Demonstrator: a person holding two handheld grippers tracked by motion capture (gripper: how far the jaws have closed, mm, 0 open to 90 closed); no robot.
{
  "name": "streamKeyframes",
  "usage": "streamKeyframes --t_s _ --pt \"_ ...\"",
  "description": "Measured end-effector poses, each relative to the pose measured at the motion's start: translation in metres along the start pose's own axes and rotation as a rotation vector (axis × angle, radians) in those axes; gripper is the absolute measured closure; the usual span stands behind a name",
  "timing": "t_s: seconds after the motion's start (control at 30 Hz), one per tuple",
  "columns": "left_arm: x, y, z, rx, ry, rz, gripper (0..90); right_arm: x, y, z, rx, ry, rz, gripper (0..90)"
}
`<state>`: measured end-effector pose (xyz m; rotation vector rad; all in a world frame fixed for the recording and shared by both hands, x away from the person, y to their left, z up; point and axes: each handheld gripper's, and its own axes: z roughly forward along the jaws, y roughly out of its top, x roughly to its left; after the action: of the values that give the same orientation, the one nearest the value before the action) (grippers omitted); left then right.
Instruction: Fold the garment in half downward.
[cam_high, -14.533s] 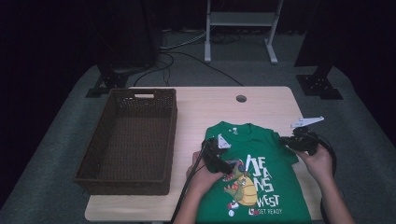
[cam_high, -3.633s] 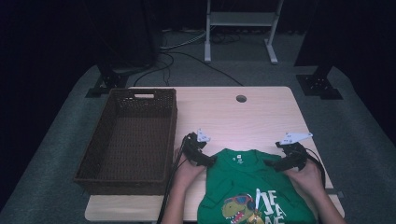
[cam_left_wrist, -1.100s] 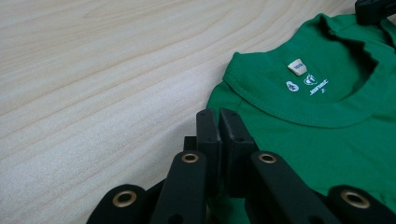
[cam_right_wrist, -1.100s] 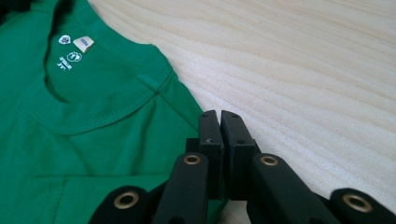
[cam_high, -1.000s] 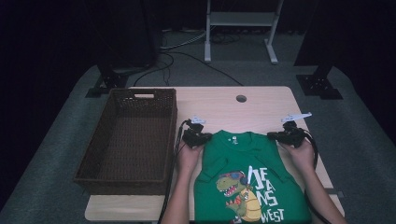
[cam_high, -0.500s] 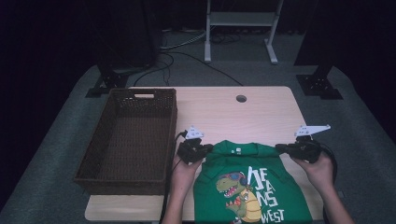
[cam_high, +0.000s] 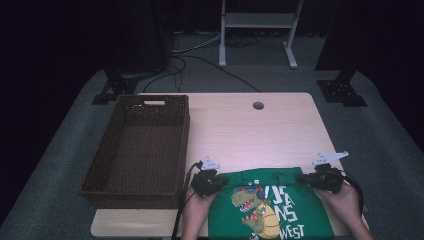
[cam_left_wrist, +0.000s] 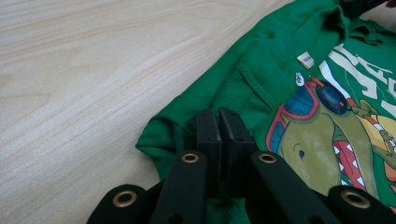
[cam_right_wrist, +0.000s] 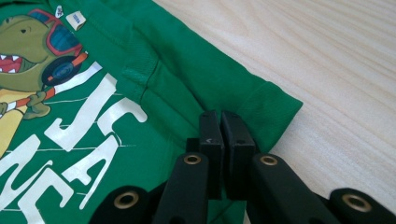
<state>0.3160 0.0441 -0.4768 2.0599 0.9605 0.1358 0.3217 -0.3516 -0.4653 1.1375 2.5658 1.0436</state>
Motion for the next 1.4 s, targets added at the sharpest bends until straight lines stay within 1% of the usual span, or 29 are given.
streamKeyframes --t_s 0.13,0.2,0.3,0.47,0.53,0.57,0.63,0.73,0.83,0.97,1.13,1.23,1.3,1.33,1.4 --pt "0.000 0.006 0.005 0.000 0.037 0.014 88.0 -0.002 0.002 0.002 -0.007 -0.007 0.003 88.7" --pt "0.004 0.010 0.009 0.000 0.045 0.009 88.0 -0.004 0.005 0.004 -0.007 -0.021 -0.001 88.7" --pt "0.009 0.019 0.015 0.002 0.059 0.017 88.0 -0.010 0.010 0.007 -0.008 -0.036 0.005 88.7" --pt "0.025 0.035 0.026 0.011 0.068 0.008 87.9 -0.023 0.021 0.014 -0.014 -0.059 0.027 88.6" --pt "0.032 0.042 0.031 0.006 0.074 0.003 88.0 -0.030 0.027 0.018 -0.017 -0.067 0.037 88.7" --pt "0.036 0.045 0.034 -0.001 0.081 -0.003 88.0 -0.033 0.031 0.021 -0.018 -0.074 0.040 88.6" --pt "0.042 0.052 0.039 0.003 0.097 0.000 88.0 -0.040 0.037 0.026 -0.025 -0.086 0.054 88.6" --pt "0.051 0.062 0.045 0.006 0.117 0.004 88.0 -0.049 0.046 0.033 -0.046 -0.105 0.073 88.6" --pt "0.060 0.070 0.050 0.003 0.136 0.005 88.0 -0.058 0.053 0.040 -0.069 -0.112 0.096 88.6" --pt "0.068 0.080 0.057 0.010 0.169 0.018 88.0 -0.067 0.061 0.047 -0.085 -0.122 0.113 88.6" --pt "0.074 0.090 0.064 0.024 0.200 0.036 87.9 -0.072 0.070 0.053 -0.082 -0.155 0.116 88.6" --pt "0.075 0.093 0.066 0.031 0.203 0.036 88.0 -0.077 0.072 0.055 -0.094 -0.150 0.133 88.7" --pt "0.076 0.093 0.064 0.029 0.191 0.023 88.0 -0.079 0.074 0.056 -0.096 -0.147 0.143 88.7" --pt "0.077 0.093 0.062 0.021 0.181 0.008 88.0 -0.079 0.074 0.056 -0.094 -0.148 0.143 88.7" --pt "0.076 0.091 0.056 -0.006 0.167 0.002 87.9 -0.077 0.074 0.054 -0.101 -0.152 0.134 88.8"
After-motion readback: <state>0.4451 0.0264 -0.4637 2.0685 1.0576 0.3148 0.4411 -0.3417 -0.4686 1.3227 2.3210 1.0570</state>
